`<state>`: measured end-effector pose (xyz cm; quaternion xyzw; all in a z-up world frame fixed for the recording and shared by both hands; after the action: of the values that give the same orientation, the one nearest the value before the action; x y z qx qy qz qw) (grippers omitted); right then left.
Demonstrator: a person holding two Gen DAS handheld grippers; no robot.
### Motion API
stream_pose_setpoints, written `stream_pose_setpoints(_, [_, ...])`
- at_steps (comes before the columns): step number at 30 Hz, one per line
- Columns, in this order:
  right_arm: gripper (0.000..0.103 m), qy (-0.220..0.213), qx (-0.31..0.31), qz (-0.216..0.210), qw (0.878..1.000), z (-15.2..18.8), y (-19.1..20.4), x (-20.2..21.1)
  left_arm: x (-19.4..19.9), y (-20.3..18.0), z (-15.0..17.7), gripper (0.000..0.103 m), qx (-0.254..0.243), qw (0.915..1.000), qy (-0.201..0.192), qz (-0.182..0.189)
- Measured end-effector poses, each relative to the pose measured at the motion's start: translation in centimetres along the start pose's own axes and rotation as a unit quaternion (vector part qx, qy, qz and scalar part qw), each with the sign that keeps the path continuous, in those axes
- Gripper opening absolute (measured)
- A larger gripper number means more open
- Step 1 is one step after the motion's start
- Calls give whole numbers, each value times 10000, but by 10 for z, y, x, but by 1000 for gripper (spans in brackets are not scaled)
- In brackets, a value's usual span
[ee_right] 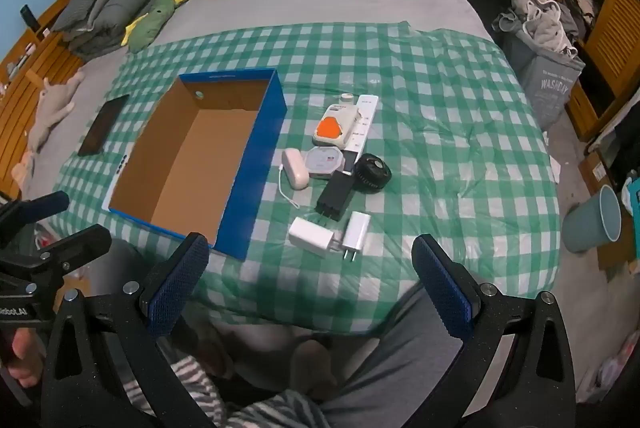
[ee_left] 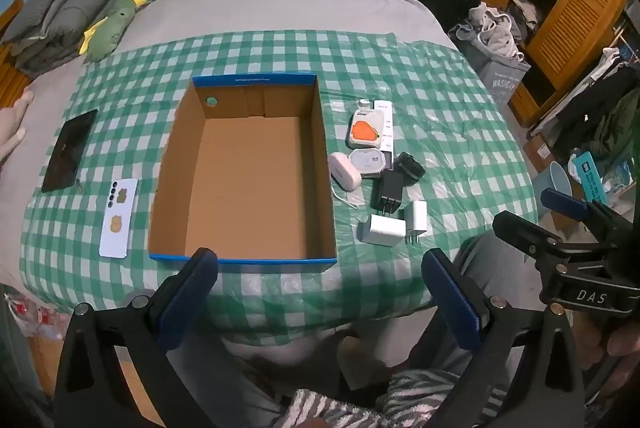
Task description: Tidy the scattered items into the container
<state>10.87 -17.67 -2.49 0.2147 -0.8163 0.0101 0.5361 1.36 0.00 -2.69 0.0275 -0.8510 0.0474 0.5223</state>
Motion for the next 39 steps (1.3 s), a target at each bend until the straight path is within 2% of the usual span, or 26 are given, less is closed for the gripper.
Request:
stream_pose_setpoints(19, [101,12,18,43,10000,0,1,1,5,2,-1,102,-27,9999,-114,-28])
stream_pose_setpoints(33, [101,12,19,35,10000,0,-2,1,11,-1,-1,102,-179,9994,-297,15])
stream_pose_setpoints(39, [101,16,15,38,10000,1,0,0,8,-6,2,102,-298,9993,-247,11])
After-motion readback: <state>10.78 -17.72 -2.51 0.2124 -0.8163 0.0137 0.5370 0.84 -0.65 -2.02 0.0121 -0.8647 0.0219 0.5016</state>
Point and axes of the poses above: each gripper's, at about its wrist camera, not at the fingertips, and x roughly against the way its jaws point, y to its left, z to its underside, the point moved 3 cm from there along -x, roughly the way its jaws point, and after that the axes turned 10 degrees about -x, right-handed, at the moved point
